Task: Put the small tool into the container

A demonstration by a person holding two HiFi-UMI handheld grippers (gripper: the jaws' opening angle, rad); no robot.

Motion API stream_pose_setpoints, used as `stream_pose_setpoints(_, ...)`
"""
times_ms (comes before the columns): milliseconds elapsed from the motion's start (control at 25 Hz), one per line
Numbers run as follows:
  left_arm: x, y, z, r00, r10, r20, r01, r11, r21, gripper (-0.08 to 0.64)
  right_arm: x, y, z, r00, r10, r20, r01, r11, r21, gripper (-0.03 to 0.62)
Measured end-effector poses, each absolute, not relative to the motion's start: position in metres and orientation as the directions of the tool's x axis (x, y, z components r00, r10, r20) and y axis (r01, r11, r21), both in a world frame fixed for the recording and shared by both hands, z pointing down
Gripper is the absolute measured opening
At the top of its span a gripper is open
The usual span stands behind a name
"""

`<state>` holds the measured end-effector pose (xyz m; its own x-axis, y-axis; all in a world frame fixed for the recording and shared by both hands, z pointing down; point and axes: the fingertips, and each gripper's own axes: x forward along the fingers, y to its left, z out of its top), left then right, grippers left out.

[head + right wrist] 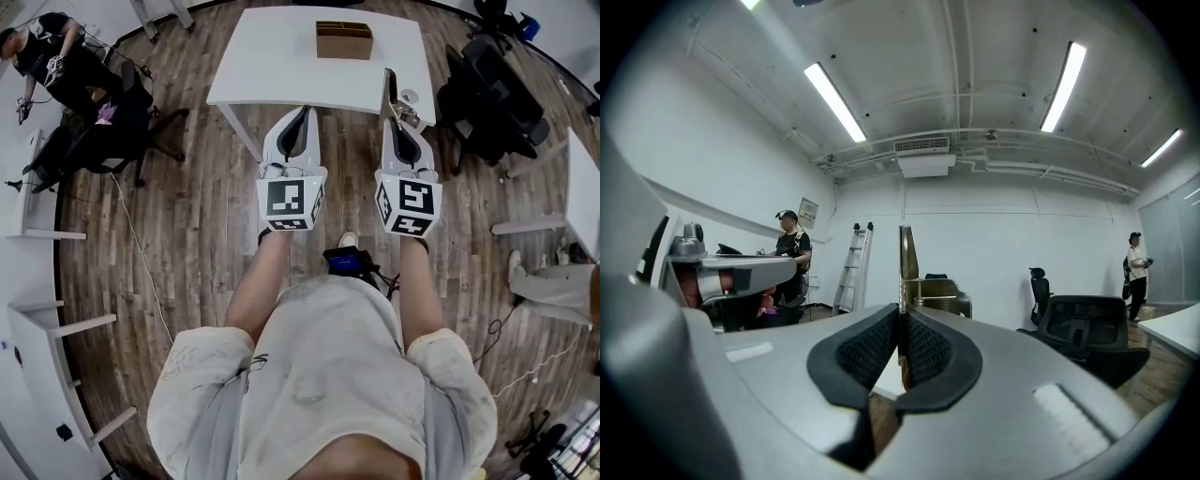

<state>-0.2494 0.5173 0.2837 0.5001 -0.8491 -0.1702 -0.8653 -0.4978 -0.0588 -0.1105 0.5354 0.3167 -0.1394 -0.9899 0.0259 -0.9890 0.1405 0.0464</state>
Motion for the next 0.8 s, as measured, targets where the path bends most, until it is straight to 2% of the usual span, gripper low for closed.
stream_pose_setpoints(160, -0.179, 0.409, 0.27, 0.495, -0.852, -0.168, -0.868, -0.492, -0.064, 0.011, -0.043, 0.425, 0.304, -0.153, -0.988, 0.027, -0.987, 0.154, 0.043, 0.008)
stream_pose_setpoints(560, 0.039, 0.13, 0.277, 0.463, -0.871, -0.163, -0.886, -0.458, -0.067, 0.011, 0.179, 0.142, 0.32, -0.189, -0.981, 0.041, -0.981, 0.191, 0.037, 0.008)
stream_pose_setpoints(800, 0.115, 0.049, 0.289, 0.458, -0.877, -0.143, -0.889, -0.45, -0.085, 0.011, 0.254, 0.058, 0.333, -0.205, -0.978, 0.046, -0.978, 0.206, 0.023, 0.008)
